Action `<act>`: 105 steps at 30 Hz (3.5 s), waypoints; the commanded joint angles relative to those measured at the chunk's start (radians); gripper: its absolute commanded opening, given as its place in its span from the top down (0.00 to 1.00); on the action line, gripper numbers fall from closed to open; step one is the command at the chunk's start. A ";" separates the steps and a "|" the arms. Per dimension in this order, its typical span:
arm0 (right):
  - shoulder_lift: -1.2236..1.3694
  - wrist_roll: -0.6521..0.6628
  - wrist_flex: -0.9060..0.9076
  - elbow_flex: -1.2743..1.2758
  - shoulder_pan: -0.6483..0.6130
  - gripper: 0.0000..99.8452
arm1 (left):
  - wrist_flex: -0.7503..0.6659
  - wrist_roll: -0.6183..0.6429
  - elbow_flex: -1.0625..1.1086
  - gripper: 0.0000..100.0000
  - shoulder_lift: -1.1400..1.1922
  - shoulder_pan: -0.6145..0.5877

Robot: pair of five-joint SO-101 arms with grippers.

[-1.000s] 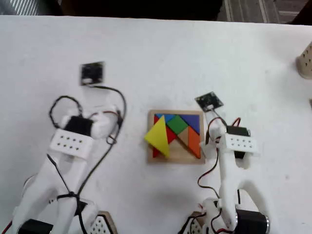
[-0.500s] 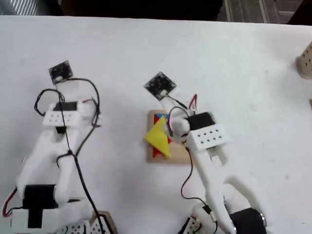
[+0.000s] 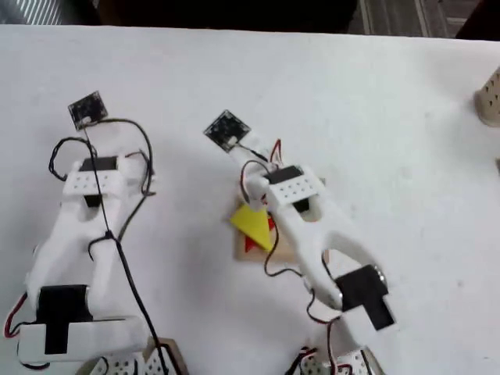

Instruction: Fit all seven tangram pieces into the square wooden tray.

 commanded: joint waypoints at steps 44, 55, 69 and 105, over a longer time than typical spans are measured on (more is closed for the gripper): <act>-0.766 -0.140 0.479 0.442 0.047 0.98 | -0.023 0.008 -0.037 0.98 0.002 -0.004; -0.449 -0.144 0.295 0.408 0.084 0.98 | -0.025 0.008 -0.023 0.98 0.002 -0.004; -0.438 -0.092 0.183 0.425 0.185 0.98 | -0.025 0.008 -0.020 0.98 0.002 -0.002; -0.337 -0.114 0.087 0.347 0.127 0.98 | -0.025 0.008 -0.020 0.98 0.002 -0.001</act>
